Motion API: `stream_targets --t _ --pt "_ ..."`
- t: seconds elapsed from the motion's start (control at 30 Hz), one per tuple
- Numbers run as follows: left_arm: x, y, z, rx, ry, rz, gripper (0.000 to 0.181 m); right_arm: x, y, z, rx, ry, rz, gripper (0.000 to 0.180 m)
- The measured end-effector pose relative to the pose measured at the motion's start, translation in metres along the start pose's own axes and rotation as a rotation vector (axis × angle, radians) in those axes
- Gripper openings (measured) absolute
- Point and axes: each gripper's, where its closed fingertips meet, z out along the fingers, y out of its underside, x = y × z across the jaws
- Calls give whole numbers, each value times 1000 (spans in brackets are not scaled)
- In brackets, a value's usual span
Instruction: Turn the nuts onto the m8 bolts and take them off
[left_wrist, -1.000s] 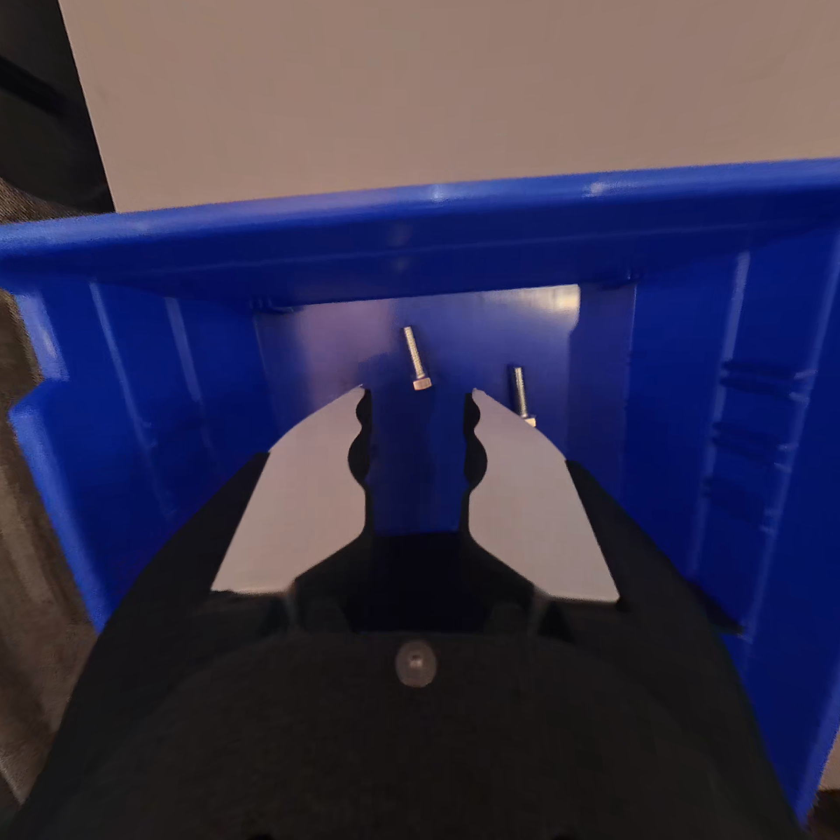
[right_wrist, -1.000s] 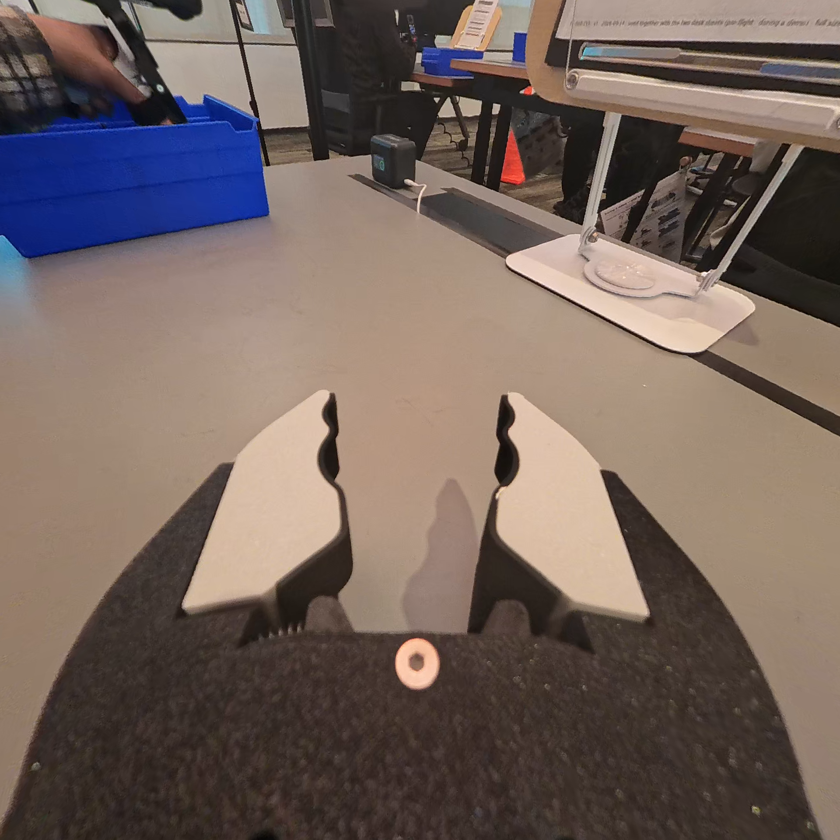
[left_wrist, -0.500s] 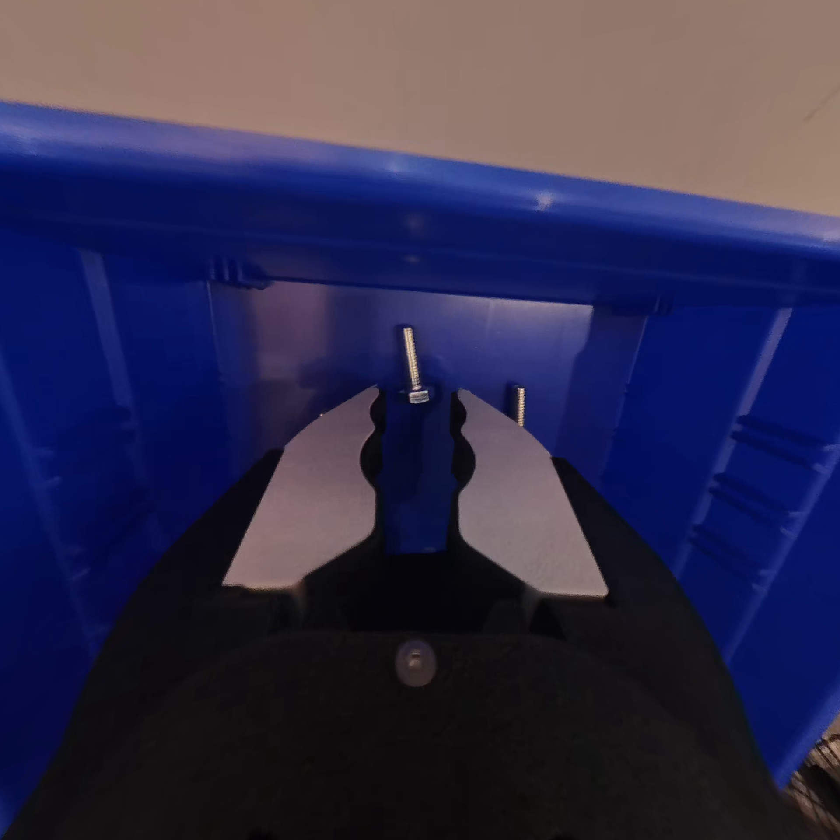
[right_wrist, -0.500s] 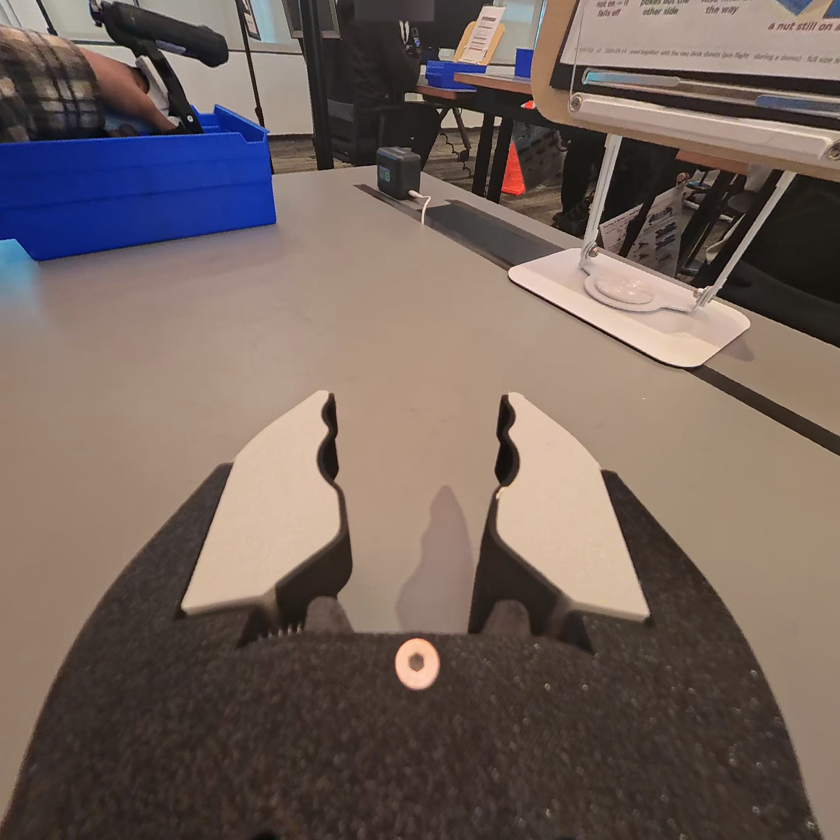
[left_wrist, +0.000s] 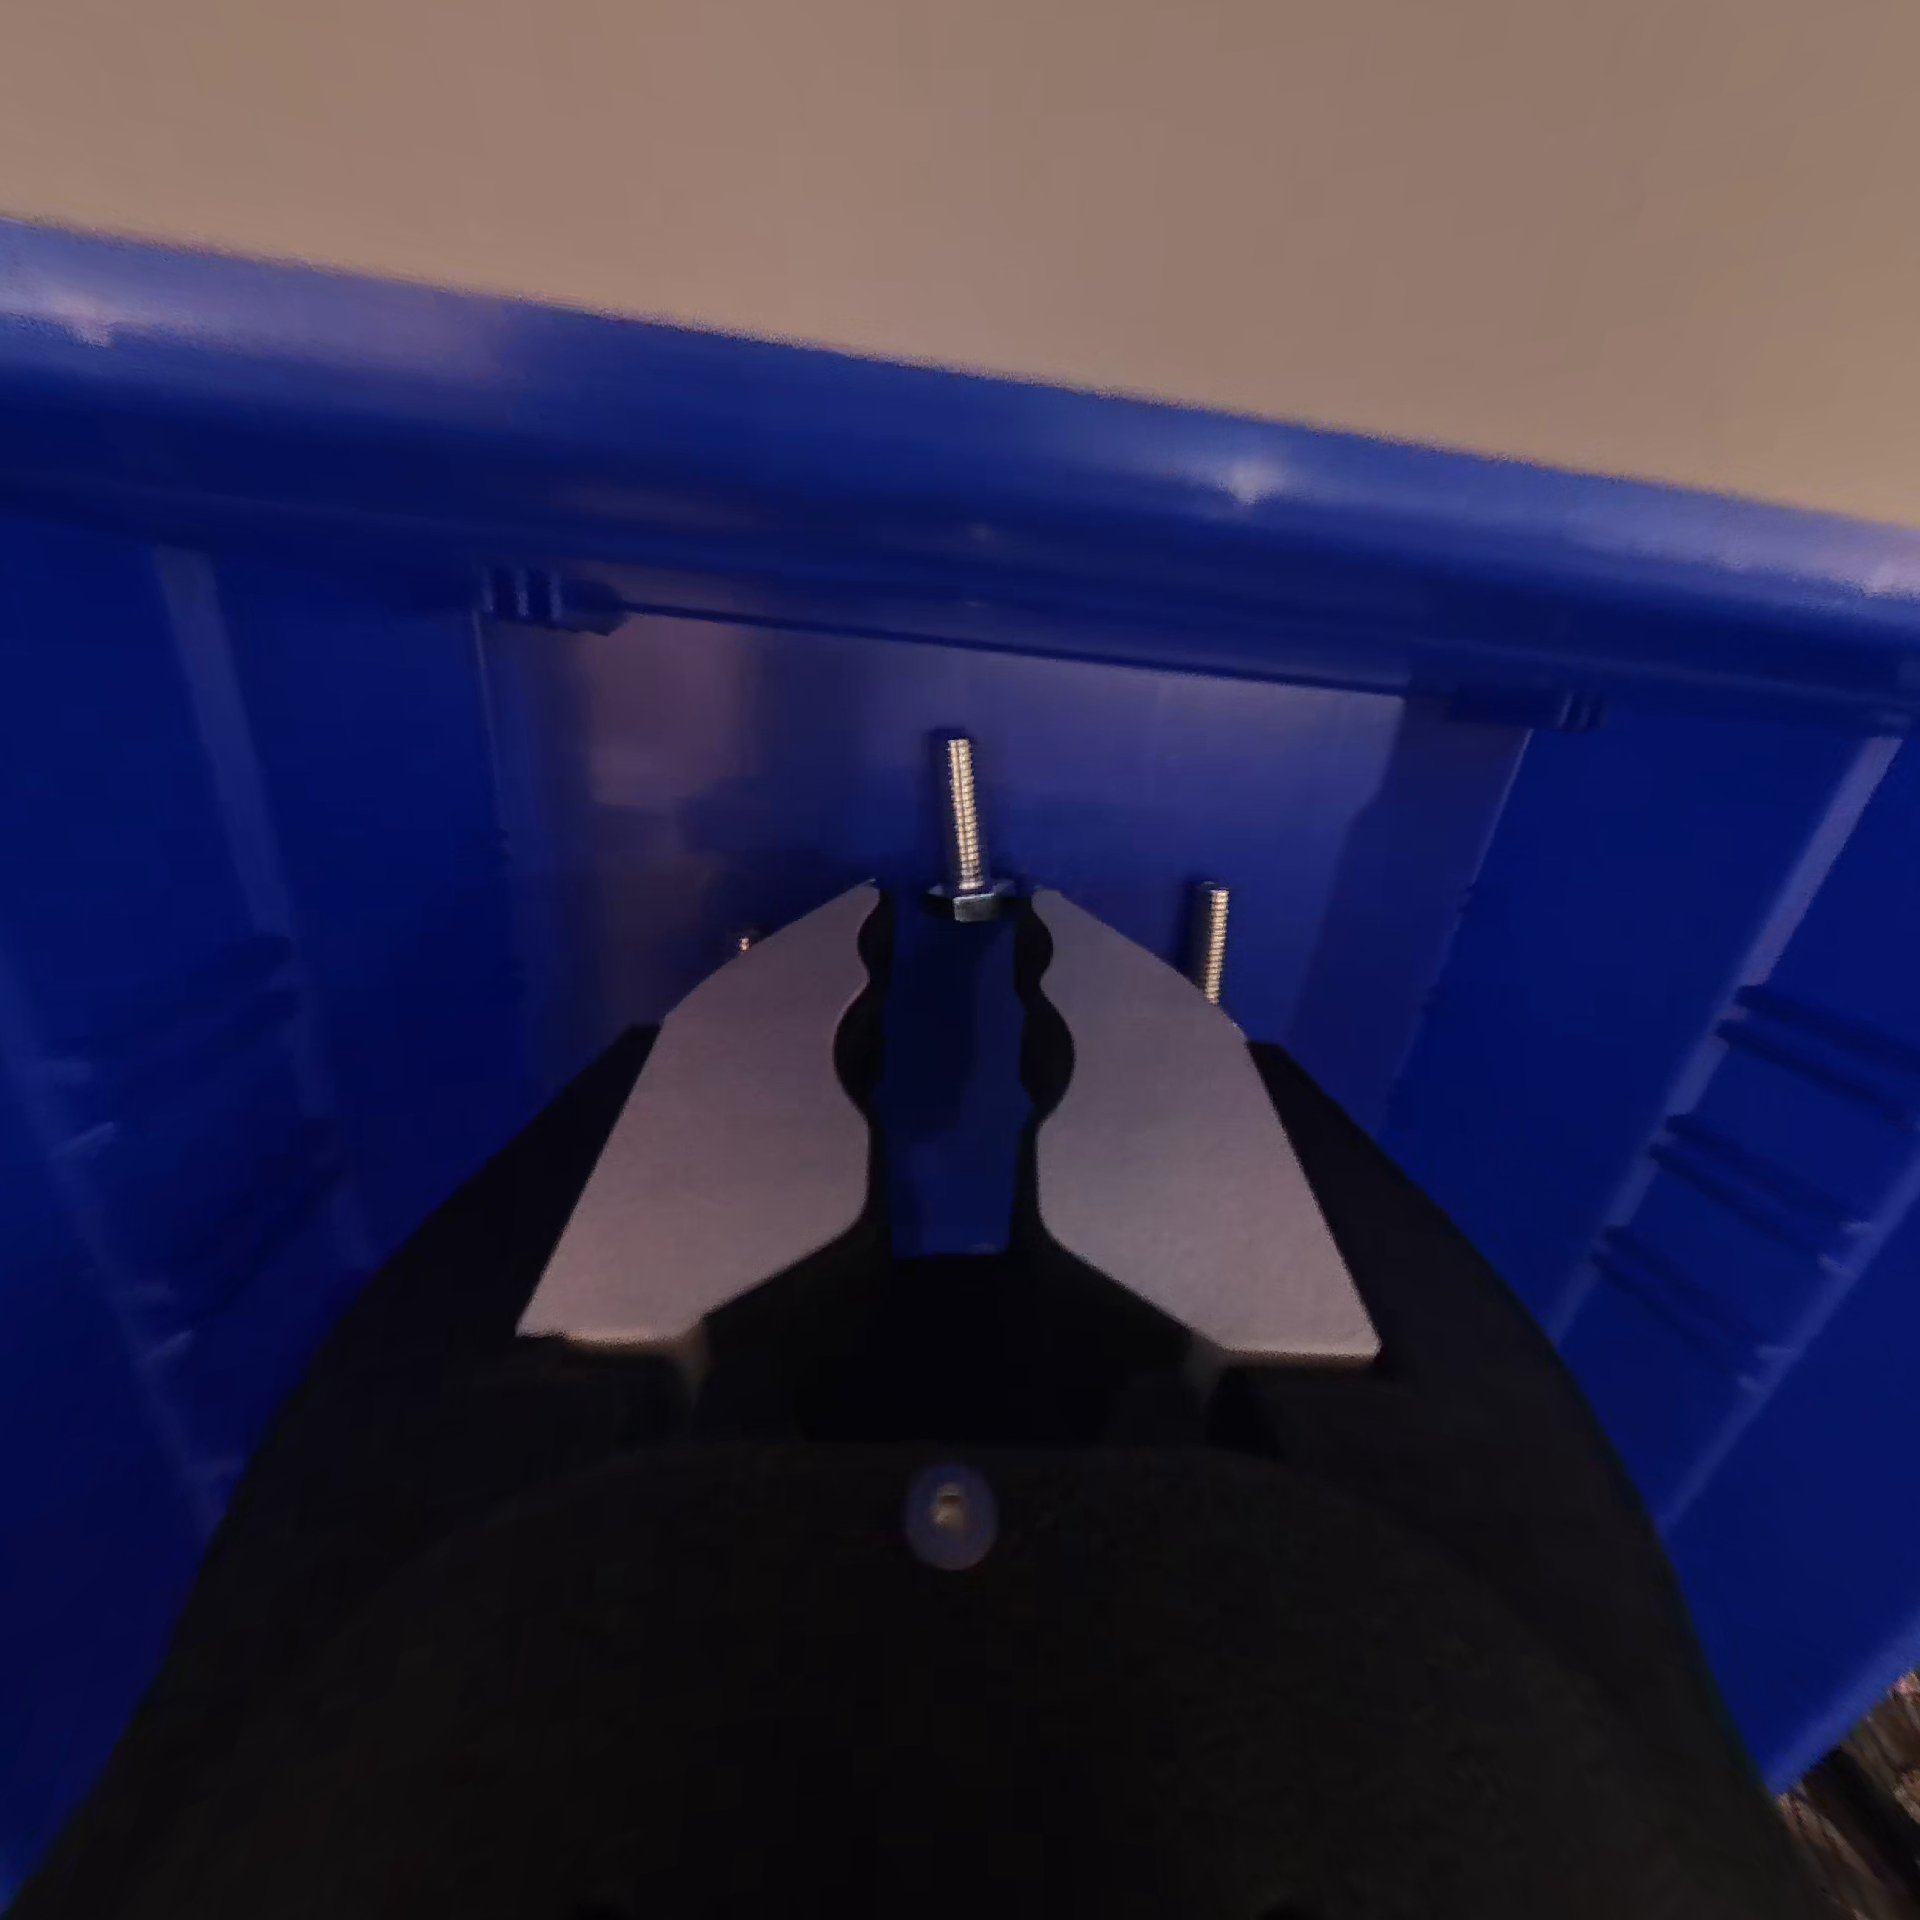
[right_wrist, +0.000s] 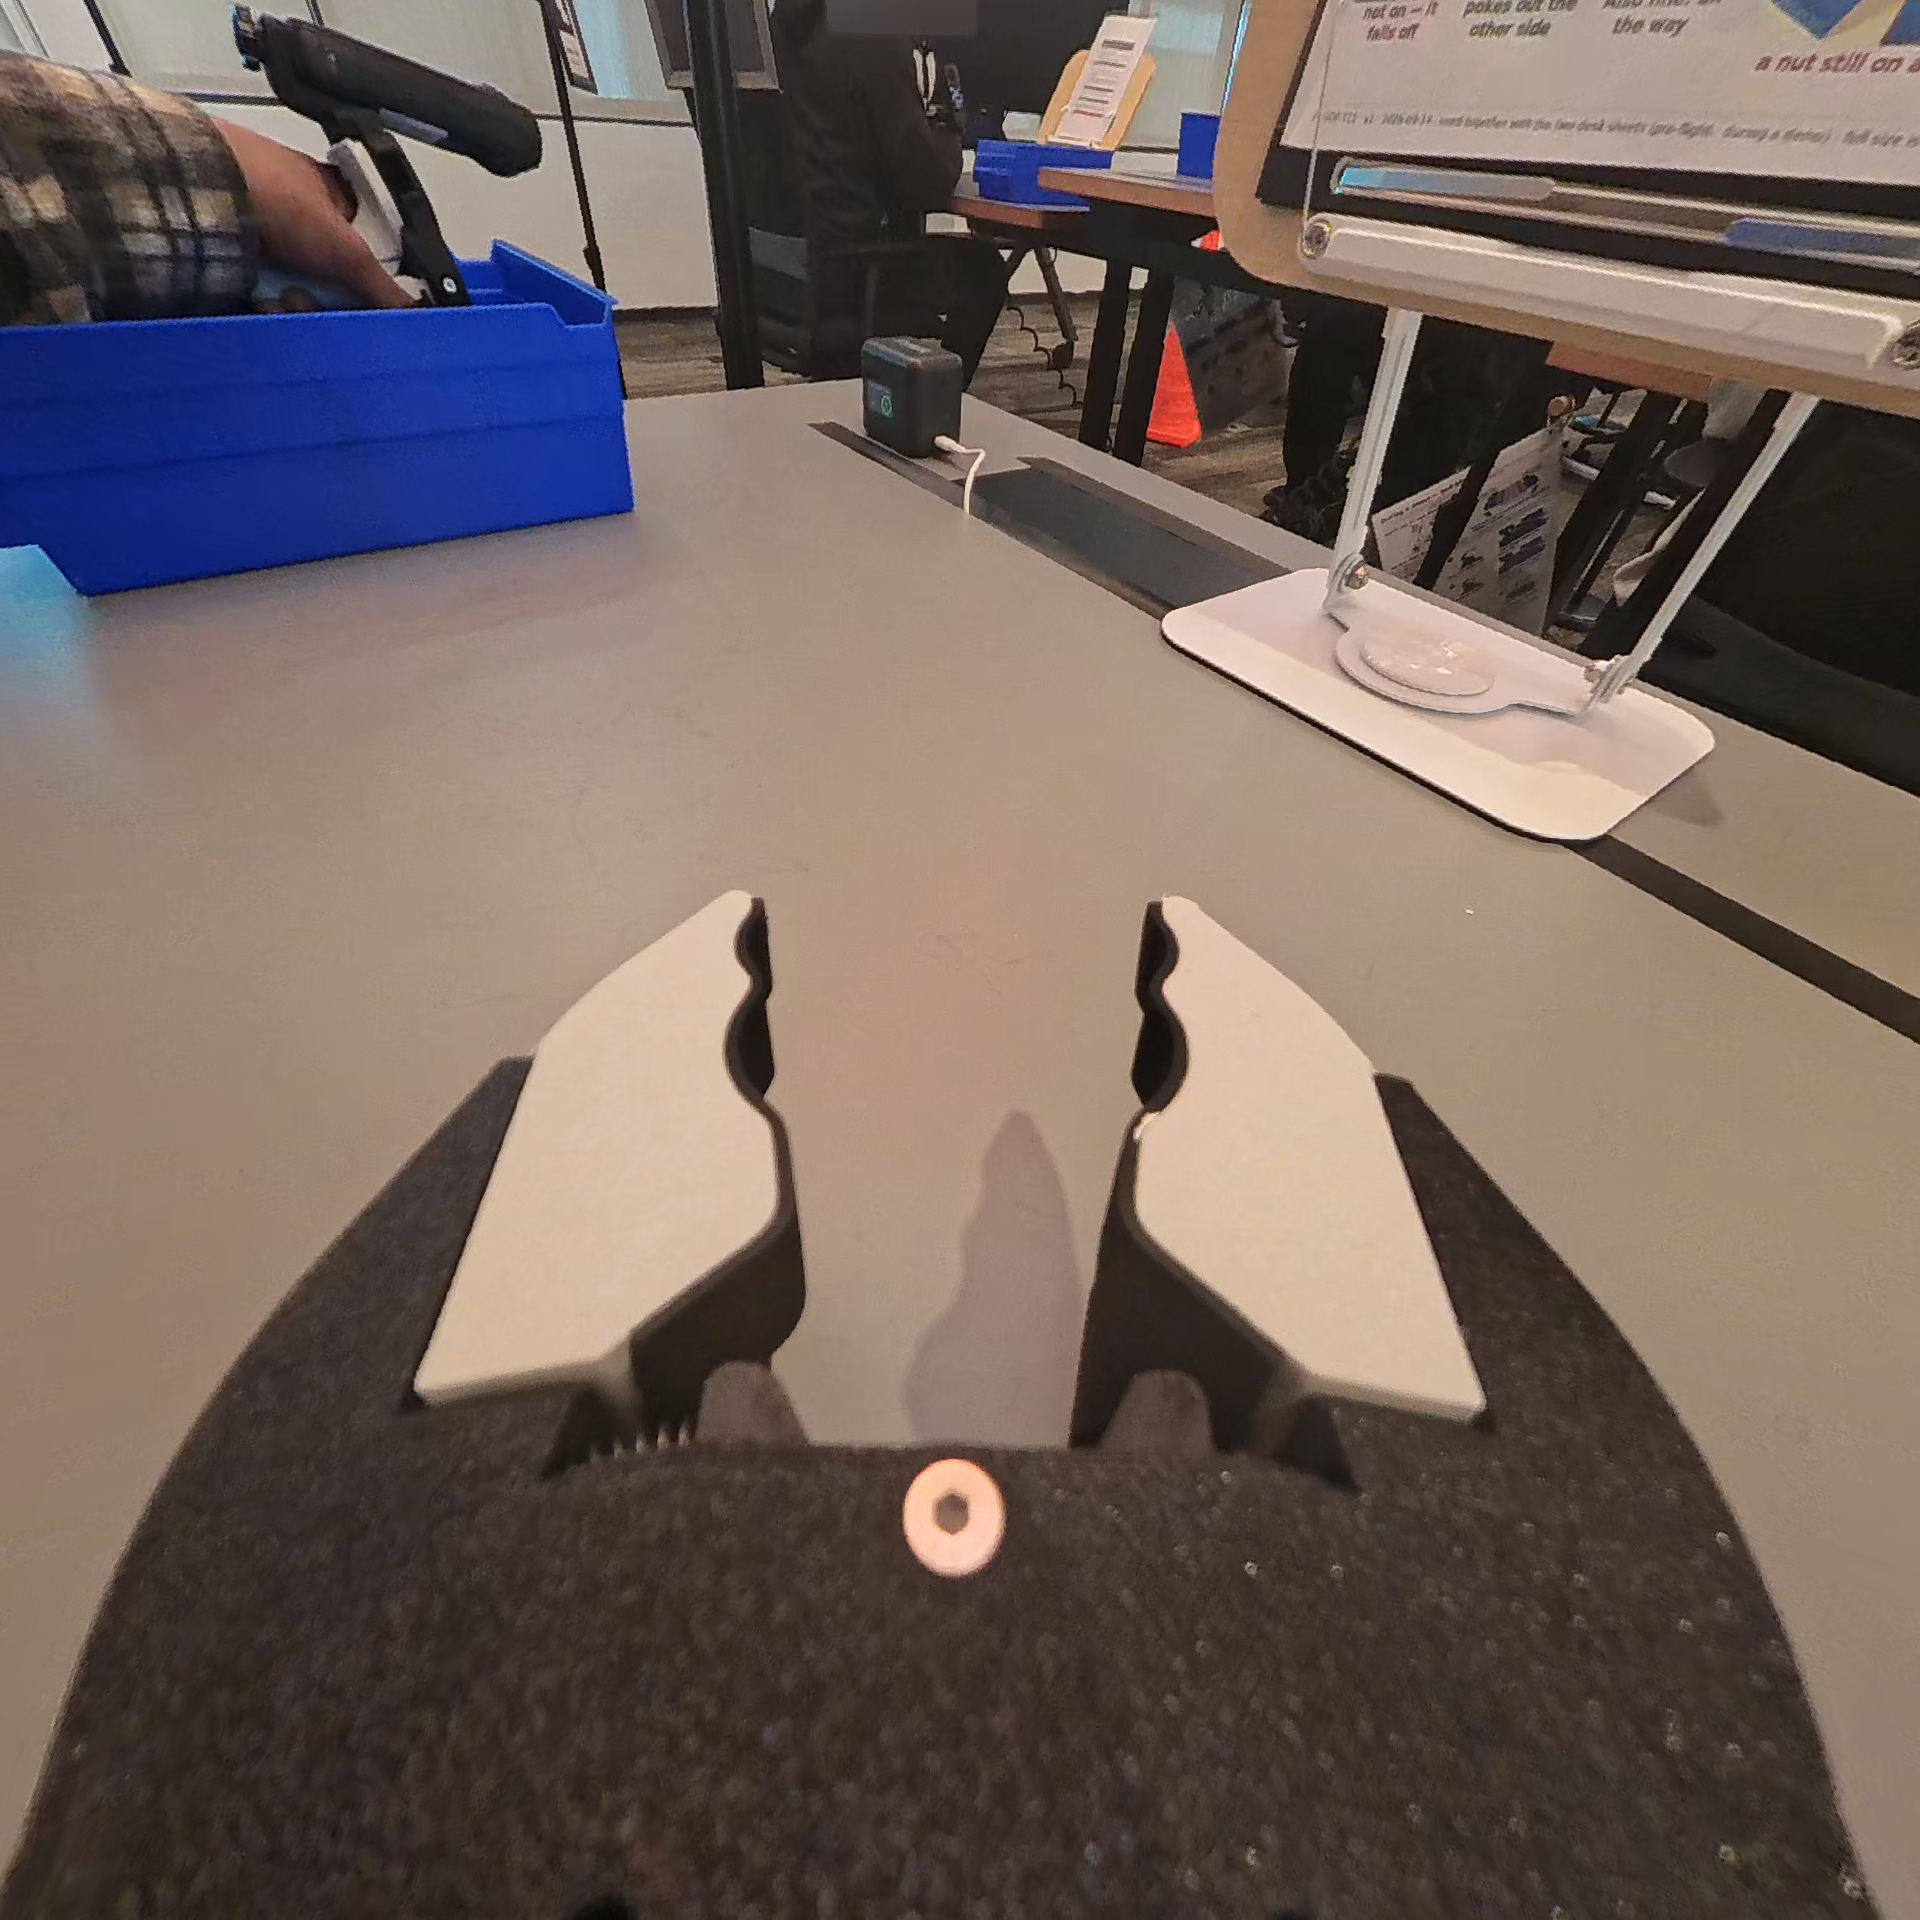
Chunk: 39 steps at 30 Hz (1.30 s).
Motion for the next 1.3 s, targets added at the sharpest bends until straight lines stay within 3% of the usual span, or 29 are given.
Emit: stream_targets --t 0.83,1.13,1.3 --pt "5 3 -4 -23 7 73 17 1 -1 -1 5 4 3 67" --pt "19 17 -96 202 80 189 16 3 -8 -6 33 16 -4 67" --pt "109 32 -159 386 188 439 15 0 -12 -6 46 12 -10 66"
